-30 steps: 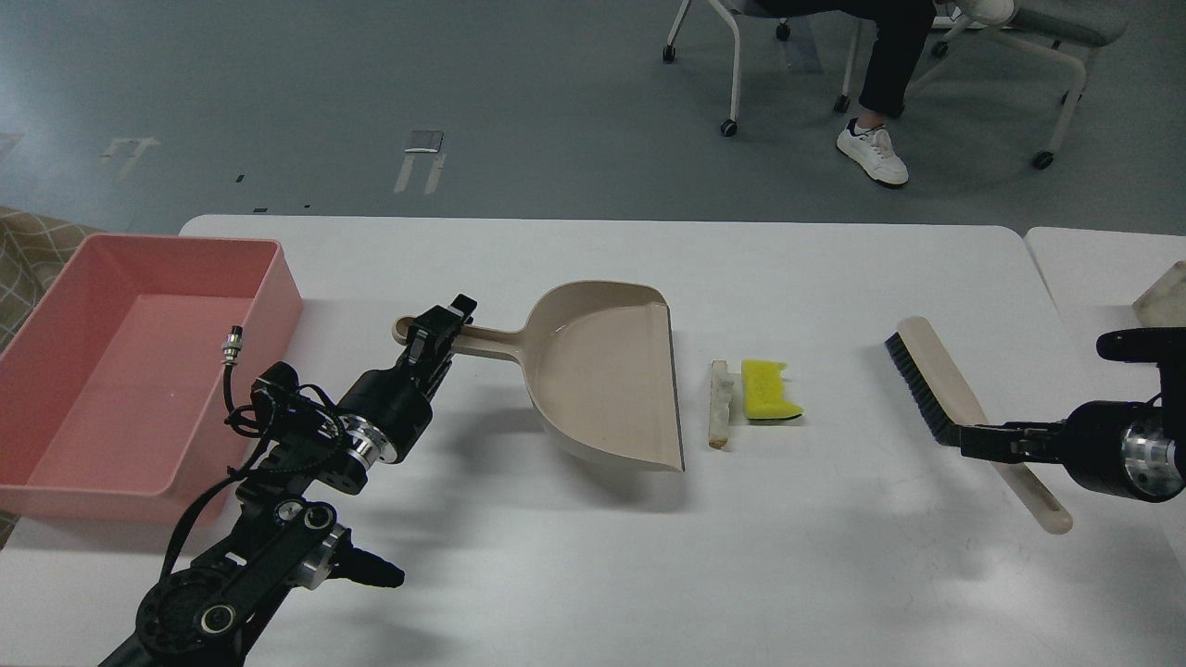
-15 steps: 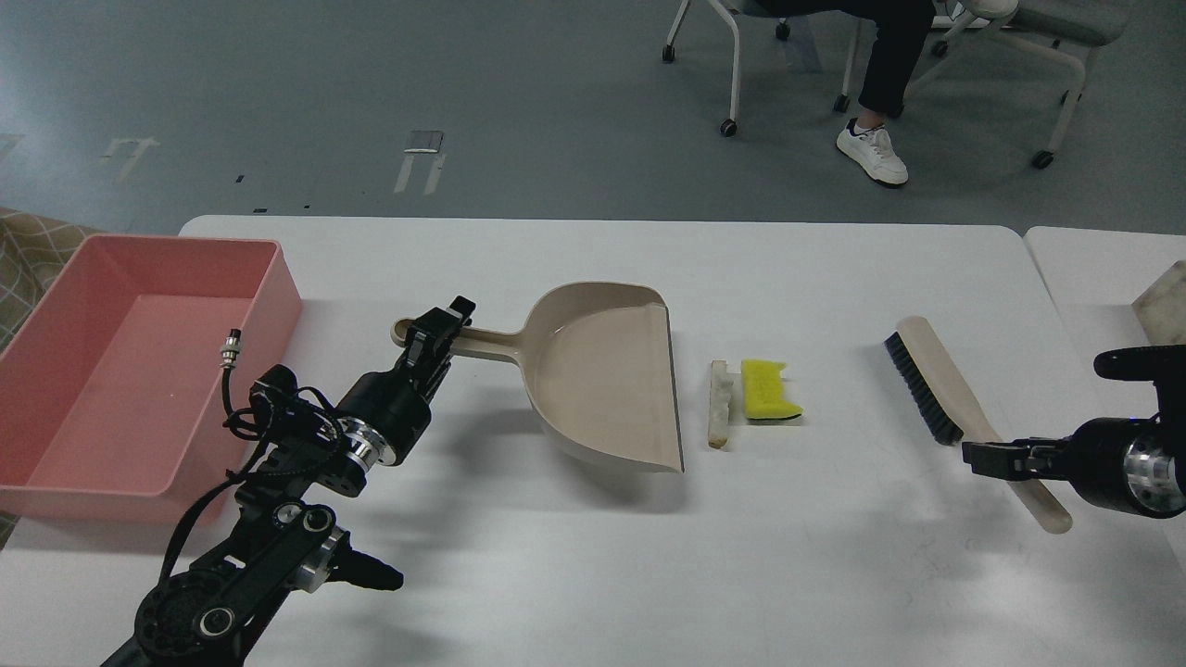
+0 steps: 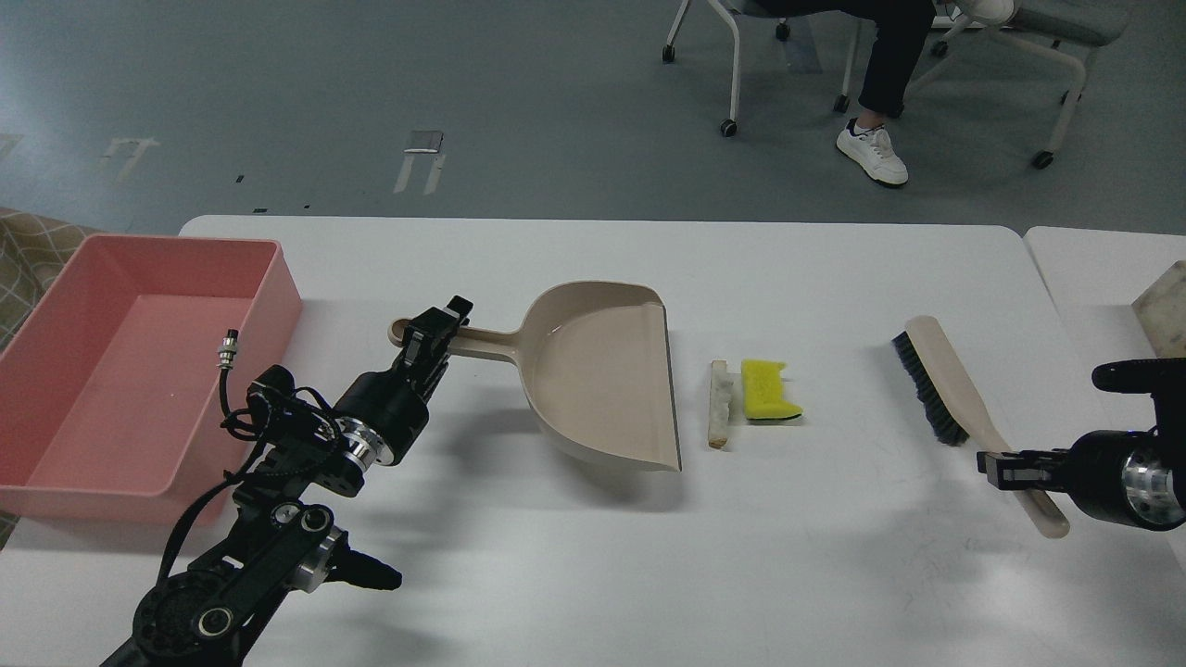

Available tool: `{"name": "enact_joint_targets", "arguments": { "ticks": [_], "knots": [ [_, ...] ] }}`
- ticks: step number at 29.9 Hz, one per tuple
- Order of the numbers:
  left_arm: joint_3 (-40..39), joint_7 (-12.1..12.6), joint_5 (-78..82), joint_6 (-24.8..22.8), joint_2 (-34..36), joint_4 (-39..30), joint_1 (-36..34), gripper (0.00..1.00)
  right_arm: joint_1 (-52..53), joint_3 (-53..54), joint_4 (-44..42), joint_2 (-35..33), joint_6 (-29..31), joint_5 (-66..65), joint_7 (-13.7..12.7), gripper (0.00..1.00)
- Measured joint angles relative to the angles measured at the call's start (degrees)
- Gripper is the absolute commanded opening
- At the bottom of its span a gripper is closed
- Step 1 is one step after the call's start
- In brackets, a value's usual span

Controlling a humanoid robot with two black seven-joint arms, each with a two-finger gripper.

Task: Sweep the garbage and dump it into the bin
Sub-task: 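Grasp the brush handle with the right gripper and lift it, then sweep the stick and sponge into the dustpan with the brush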

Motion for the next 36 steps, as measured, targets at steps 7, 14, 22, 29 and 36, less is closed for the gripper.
{"name": "enact_joint_targets", "arguments": {
  "ticks": [7, 14, 22, 29, 36],
  "knots": [
    [-0.04, 0.00, 0.00, 0.00, 0.08, -0.03, 0.14, 0.00, -0.16, 0.85, 0.60, -0.44, 0.00, 0.17, 0.22, 0.00],
    [0.04, -0.48, 0.20, 0.17, 0.09, -0.10, 1.51, 0.00, -0.09, 3.38, 3.47, -1.60, 0.00, 0.35, 0.44, 0.00],
    [0.37, -0.65, 0.92, 1.89, -0.09, 1.46, 1.88, 0.00, -0.26, 2.85, 4.98, -0.32, 0.19, 0.35, 0.44, 0.00],
    [0.99, -1.32, 0.71, 3.98, -0.50, 4.56, 1.73, 0.00, -0.22, 2.63, 5.36, 3.48, 1.11, 0.35, 0.02, 0.00],
    [1.16, -1.32, 0.75, 4.40, -2.56, 5.40, 1.62, 0.00, 0.29, 2.50, 6.21, 7.68, 1.26, 0.36, -2.35, 0.00]
  ]
}}
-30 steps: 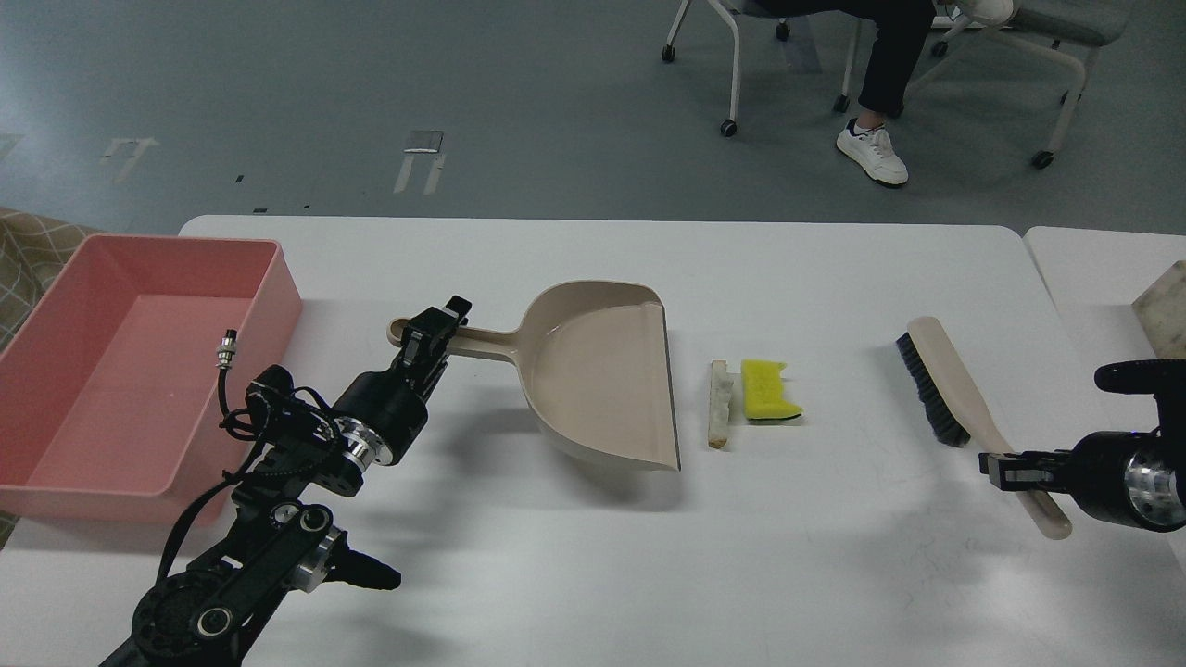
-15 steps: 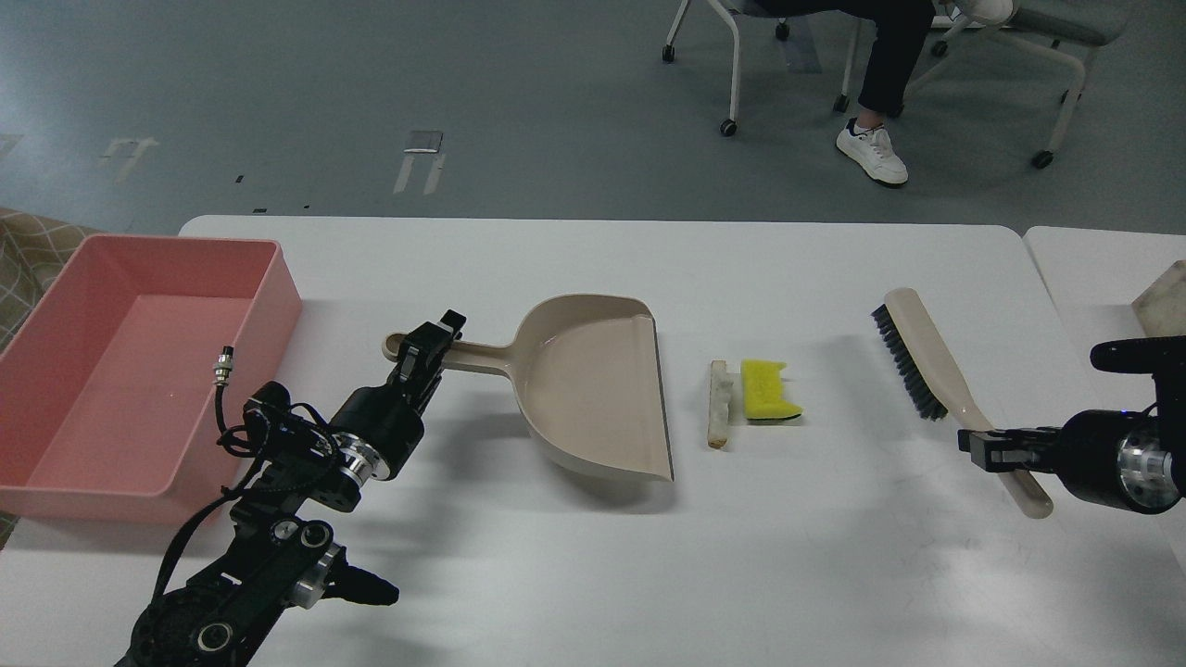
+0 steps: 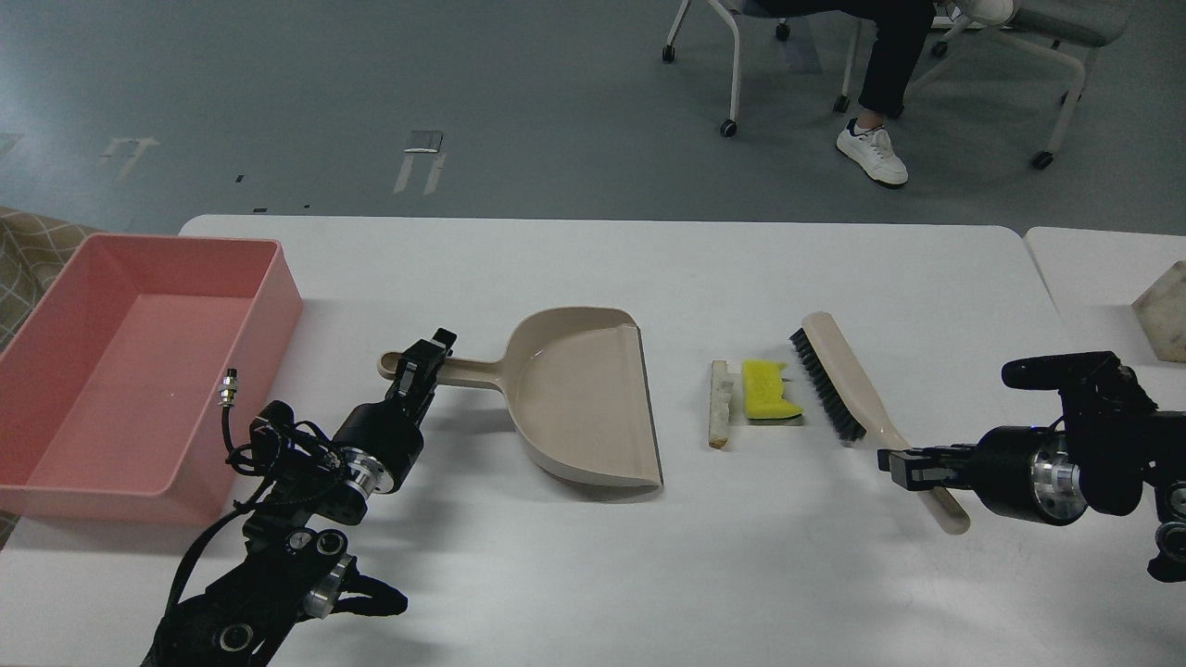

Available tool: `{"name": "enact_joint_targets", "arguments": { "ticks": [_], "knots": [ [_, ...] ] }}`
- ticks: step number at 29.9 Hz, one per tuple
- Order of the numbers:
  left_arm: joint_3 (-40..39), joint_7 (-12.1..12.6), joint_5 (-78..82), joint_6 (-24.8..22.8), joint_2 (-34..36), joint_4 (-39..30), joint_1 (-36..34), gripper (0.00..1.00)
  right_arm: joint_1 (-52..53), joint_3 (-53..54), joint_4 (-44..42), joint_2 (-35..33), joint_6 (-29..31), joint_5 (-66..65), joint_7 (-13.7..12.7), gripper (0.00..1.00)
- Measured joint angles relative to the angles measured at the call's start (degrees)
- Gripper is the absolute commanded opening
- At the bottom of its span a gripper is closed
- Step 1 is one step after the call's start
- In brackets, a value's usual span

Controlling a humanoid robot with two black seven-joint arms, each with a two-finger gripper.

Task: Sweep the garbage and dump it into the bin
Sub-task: 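Sweep the stick and sponge into the dustpan with the brush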

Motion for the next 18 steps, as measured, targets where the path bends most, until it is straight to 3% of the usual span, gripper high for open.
{"name": "enact_joint_targets", "arguments": {
  "ticks": [18],
  "knots": [
    [0.23, -0.18, 0.11, 0.43, -0.98, -0.52, -0.06, 0.00, 0.61, 0.03, -0.22, 8.53, 1.34, -0.01, -0.76, 0.00]
  ]
}}
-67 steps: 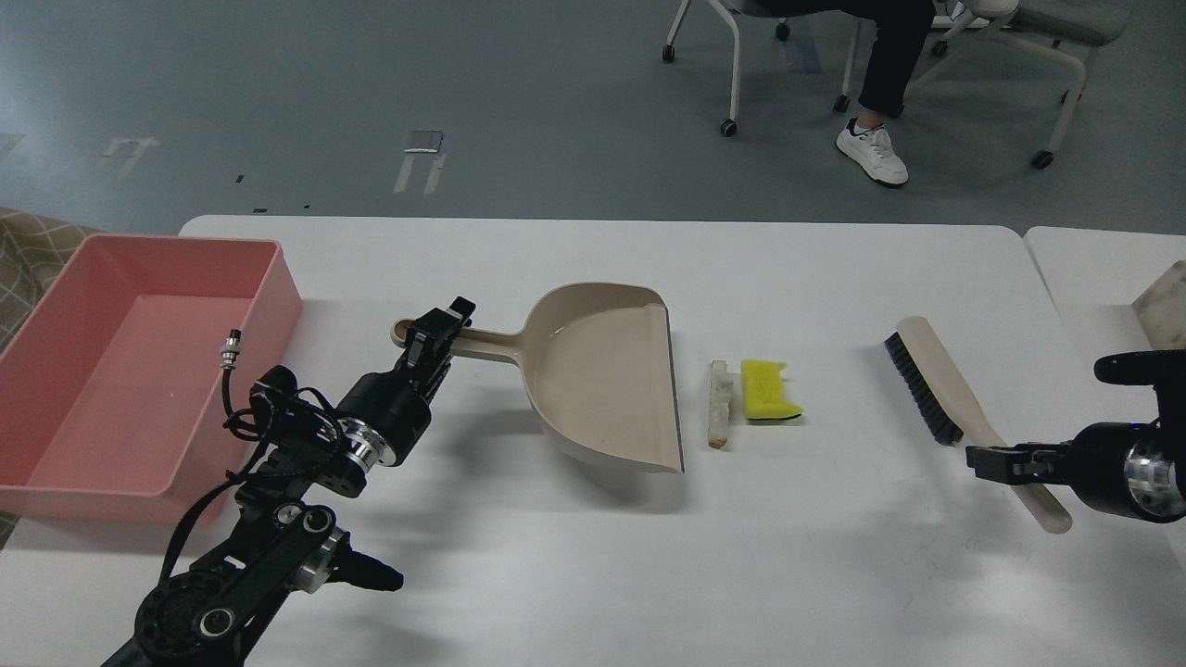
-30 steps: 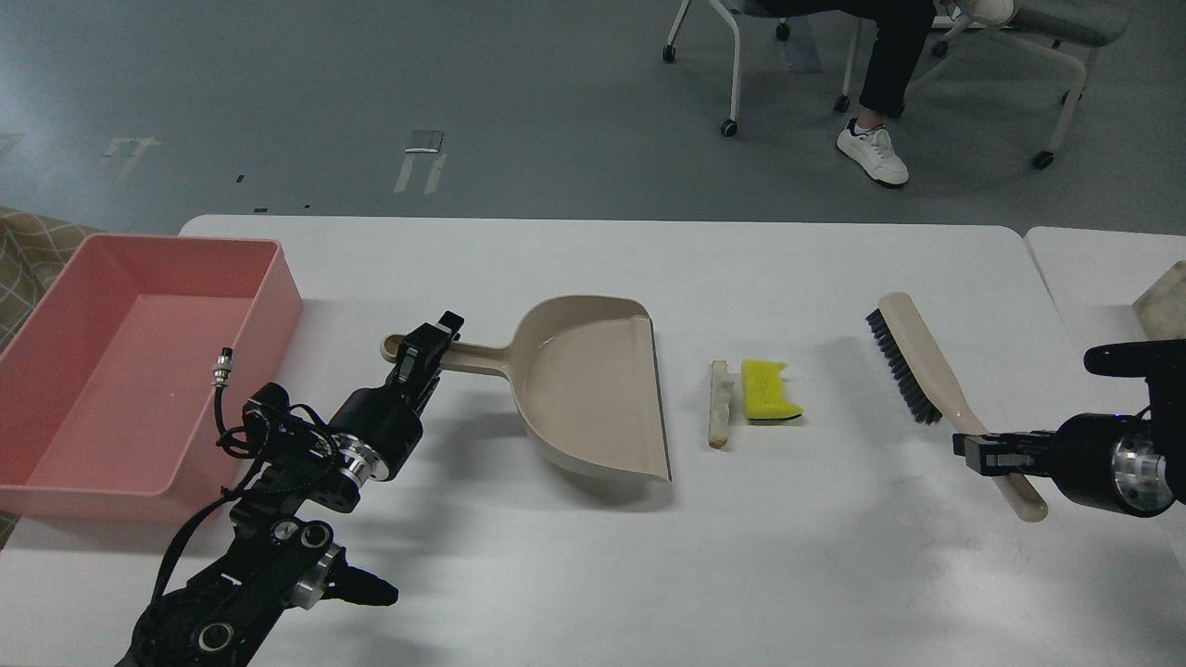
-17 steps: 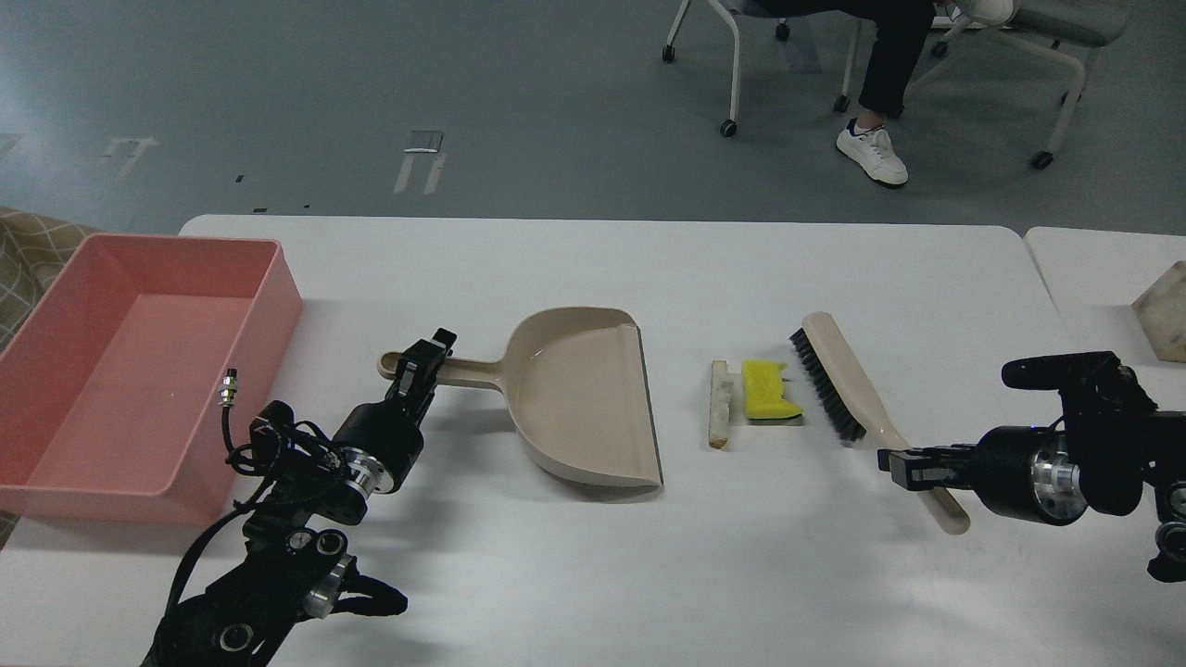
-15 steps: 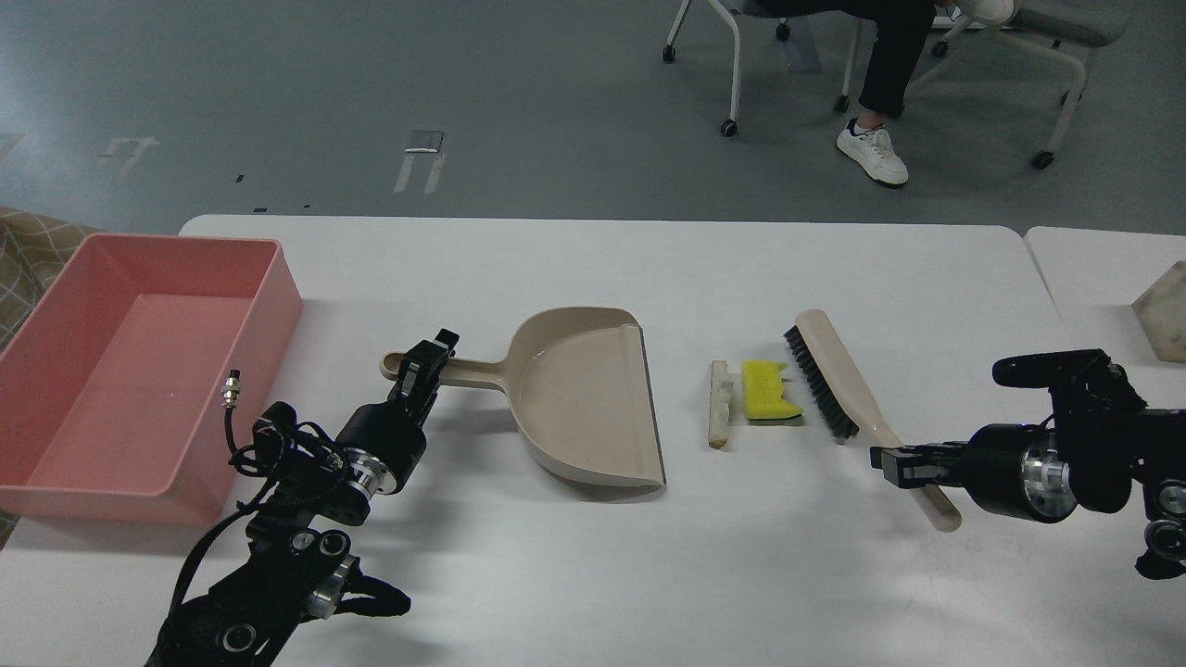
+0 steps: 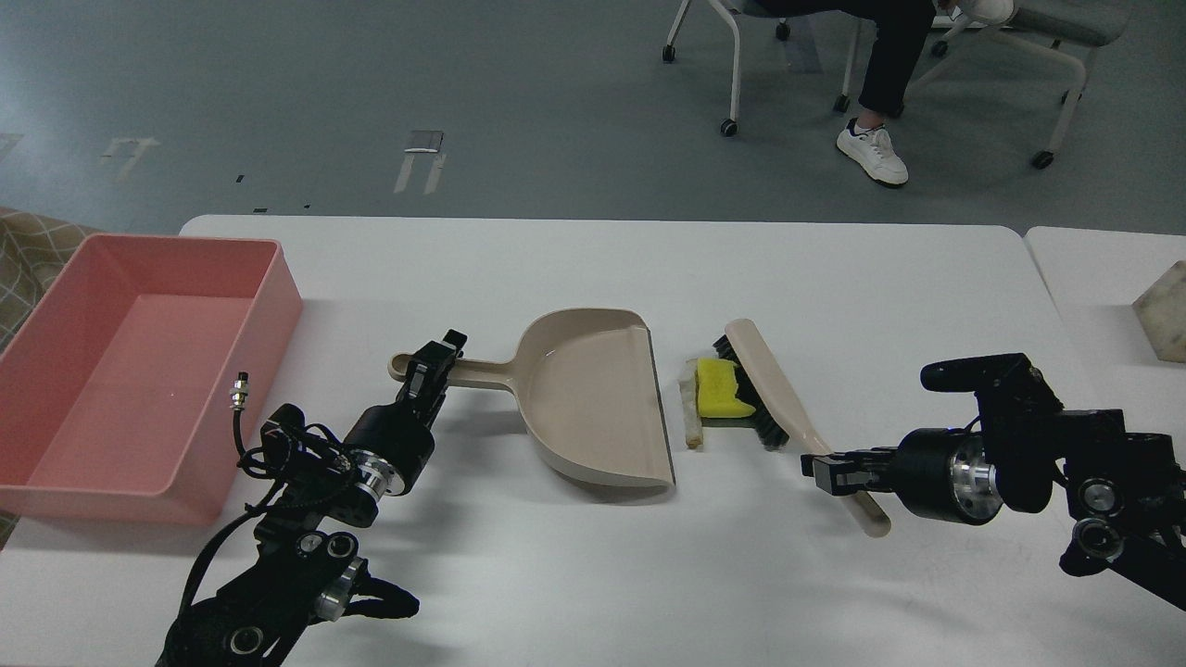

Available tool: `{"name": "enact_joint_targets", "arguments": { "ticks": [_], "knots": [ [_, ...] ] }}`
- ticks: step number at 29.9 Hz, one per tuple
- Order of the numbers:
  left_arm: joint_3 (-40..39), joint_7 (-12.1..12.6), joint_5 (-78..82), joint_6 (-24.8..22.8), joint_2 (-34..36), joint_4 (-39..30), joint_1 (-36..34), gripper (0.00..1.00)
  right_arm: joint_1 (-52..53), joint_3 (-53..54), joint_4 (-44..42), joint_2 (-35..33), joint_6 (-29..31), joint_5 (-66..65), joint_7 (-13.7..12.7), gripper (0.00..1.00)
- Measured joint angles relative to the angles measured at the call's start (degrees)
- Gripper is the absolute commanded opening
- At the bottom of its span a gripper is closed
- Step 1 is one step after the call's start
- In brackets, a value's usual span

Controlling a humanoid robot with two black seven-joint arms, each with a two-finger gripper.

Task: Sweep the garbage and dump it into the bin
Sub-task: 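Sweep the stick and sponge into the dustpan with the brush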

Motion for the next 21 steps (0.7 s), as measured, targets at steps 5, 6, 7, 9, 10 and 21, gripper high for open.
{"name": "enact_joint_targets", "arguments": {
  "ticks": [5, 6, 7, 9, 10, 21],
  "knots": [
    [1.92, 0.00, 1.70, 0.07, 0.08, -0.13, -0.38, 0.00, 0.04, 0.00, -0.07, 1.90, 0.00, -0.01, -0.18, 0.00],
    [2.10, 0.00, 2.30, 0.09, 0.16, -0.13, -0.38, 0.00, 0.04, 0.00, -0.10, 2.30, 0.00, 0.00, -0.23, 0.00],
    [2.22, -0.07, 3.08, 0.11, 0.20, -0.13, -0.30, 0.00, 0.04, 0.00, -0.13, 2.69, 0.00, -0.01, -0.32, 0.00],
    [2.34, -0.13, 4.28, 0.14, 0.08, -0.10, -0.12, 0.00, 0.04, -0.01, -0.19, 3.39, 0.00, -0.01, -0.60, 0.00],
    [2.34, -0.14, 4.50, 0.16, 0.00, -0.01, -0.09, 0.00, 0.04, -0.02, -0.21, 3.79, 0.00, -0.01, -0.76, 0.00],
    [2.24, -0.07, 4.14, 0.09, -0.08, 0.39, -0.26, 0.00, 0.37, 1.12, -0.38, 9.91, 0.00, 0.10, -0.49, 0.00]
  ]
}}
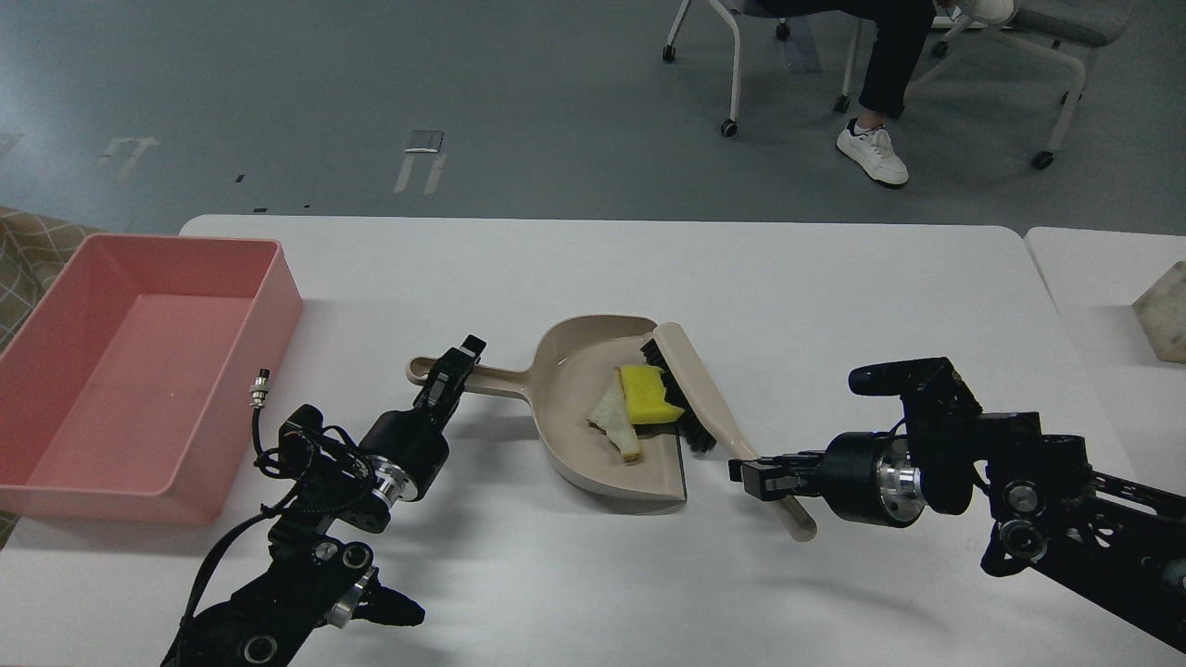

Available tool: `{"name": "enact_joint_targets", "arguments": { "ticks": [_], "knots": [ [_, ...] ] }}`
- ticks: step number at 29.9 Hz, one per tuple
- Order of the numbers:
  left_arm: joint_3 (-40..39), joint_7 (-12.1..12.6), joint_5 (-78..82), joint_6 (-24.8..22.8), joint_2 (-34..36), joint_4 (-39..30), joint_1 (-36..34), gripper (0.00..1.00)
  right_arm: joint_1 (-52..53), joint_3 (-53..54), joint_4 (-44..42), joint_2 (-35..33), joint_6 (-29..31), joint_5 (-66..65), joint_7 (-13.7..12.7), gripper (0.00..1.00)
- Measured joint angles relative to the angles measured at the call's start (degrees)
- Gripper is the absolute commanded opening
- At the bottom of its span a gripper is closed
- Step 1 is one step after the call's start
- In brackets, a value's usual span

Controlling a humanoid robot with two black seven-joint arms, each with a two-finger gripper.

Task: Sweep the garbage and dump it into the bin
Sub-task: 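Sweep the stick and sponge into the dustpan with the brush, then move the brush away and set it down with the right gripper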

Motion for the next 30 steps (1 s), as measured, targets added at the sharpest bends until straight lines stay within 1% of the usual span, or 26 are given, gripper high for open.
{"name": "enact_joint_targets", "arguments": {
  "ticks": [4, 6, 8, 14, 17, 23, 30],
  "knots": [
    [-0.03, -0.02, -0.13, -0.02, 0.23, 0.00, -0.12, 0.00, 0.16, 3.25, 0.09, 2.34, 0.00, 1.46, 0.18, 0.00],
    [-0.07, -0.04, -0.18, -0.03, 0.26, -0.04, -0.20, 0.00, 0.17, 4.27, 0.16, 2.23, 0.00, 2.46, 0.17, 0.00],
    [-0.20, -0.05, -0.30, -0.03, 0.27, -0.11, -0.28, 0.00, 0.11, 5.74, 0.54, 0.69, 0.00, 3.30, 0.17, 0.00],
    [-0.34, -0.04, -3.40, -0.01, 0.31, -0.17, -0.46, 0.00, -0.75, 10.06, 2.99, -9.25, 0.00, 4.70, 0.18, 0.00],
    [-0.33, -0.01, -3.88, 0.00, 0.29, -0.18, -0.47, 0.00, -0.84, 10.67, 3.21, -15.28, 0.00, 4.79, 0.22, 0.00],
    [-0.57, -0.04, -4.56, -0.03, 0.26, -0.19, -0.49, 0.00, -1.12, 10.18, 3.30, -25.20, 0.00, 4.99, 0.21, 0.00],
    [-0.60, -0.04, -5.24, -0.09, 0.19, -0.43, -0.88, 0.00, -5.41, 9.85, 3.24, -31.41, 0.00, 5.01, 0.25, 0.00]
  ]
}}
